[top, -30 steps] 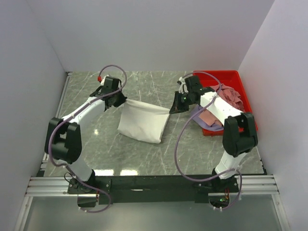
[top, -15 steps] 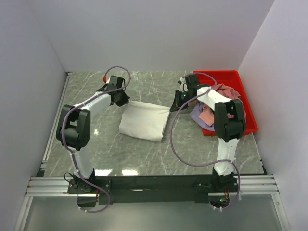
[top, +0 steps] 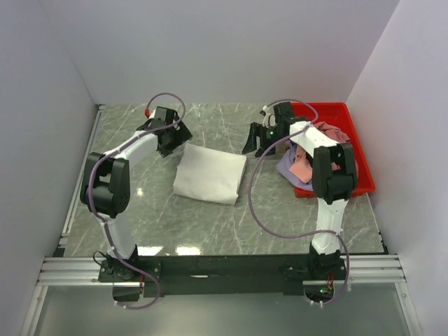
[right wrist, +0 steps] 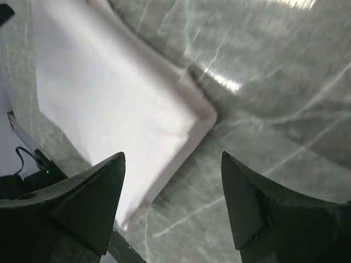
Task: Fold and stack the t-shirts
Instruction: Fold the tshirt, then neatly place the folded tshirt to the corner
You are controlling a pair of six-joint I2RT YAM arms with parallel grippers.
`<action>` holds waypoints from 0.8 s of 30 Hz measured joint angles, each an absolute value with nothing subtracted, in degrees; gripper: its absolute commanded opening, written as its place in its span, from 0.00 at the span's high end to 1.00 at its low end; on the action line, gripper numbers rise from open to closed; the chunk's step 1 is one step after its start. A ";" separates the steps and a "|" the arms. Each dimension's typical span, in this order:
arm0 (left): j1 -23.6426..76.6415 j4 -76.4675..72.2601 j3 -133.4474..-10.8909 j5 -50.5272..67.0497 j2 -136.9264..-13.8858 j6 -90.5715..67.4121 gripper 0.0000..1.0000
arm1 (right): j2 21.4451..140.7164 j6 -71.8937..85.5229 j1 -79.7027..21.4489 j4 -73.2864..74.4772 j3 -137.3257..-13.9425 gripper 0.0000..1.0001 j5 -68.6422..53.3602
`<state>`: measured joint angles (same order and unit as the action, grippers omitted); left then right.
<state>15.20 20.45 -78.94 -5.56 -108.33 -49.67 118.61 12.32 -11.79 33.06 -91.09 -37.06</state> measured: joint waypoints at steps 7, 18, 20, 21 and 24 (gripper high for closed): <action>16.12 18.17 -68.51 -3.03 -93.93 -50.65 0.01 | 101.58 14.81 -16.60 29.41 -77.52 0.22 -36.84; 20.84 10.31 -52.01 5.32 -84.90 -54.41 0.01 | 92.01 23.20 -32.21 12.32 -61.08 0.22 -48.36; 20.82 10.00 -50.92 6.15 -85.43 -54.96 0.01 | 93.95 23.64 -32.36 10.15 -60.55 0.22 -48.56; 20.78 9.50 -50.33 6.44 -85.65 -55.05 0.00 | 95.31 23.86 -32.21 9.39 -60.40 0.22 -48.56; 20.71 8.08 -48.31 7.29 -85.80 -55.44 0.01 | 99.31 24.53 -31.92 7.20 -59.44 0.22 -48.53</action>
